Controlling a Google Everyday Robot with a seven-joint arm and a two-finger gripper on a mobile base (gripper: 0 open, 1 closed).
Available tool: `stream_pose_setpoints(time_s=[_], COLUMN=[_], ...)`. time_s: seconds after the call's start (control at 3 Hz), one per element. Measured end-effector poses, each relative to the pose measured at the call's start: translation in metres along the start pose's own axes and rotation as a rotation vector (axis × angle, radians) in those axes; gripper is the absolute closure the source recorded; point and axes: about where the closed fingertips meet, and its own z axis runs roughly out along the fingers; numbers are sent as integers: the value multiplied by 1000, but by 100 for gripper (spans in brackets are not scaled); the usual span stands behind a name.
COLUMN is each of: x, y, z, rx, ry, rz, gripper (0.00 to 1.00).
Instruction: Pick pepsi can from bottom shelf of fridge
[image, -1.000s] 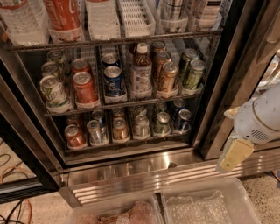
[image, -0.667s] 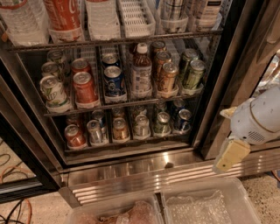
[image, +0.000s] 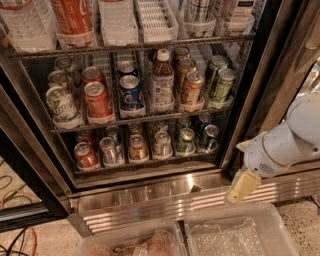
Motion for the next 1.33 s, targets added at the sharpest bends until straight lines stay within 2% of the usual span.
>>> stream_pose_setpoints(time_s=[0.33, 0.67, 1.0, 1.33], x=[11, 11, 8, 9], y=[-7, -7, -13, -18], z=[55, 55, 69, 87], rx=[-24, -24, -44, -33], ry=[-59, -59, -57, -153], rz=[89, 89, 91, 148], gripper=[0, 0, 0, 0])
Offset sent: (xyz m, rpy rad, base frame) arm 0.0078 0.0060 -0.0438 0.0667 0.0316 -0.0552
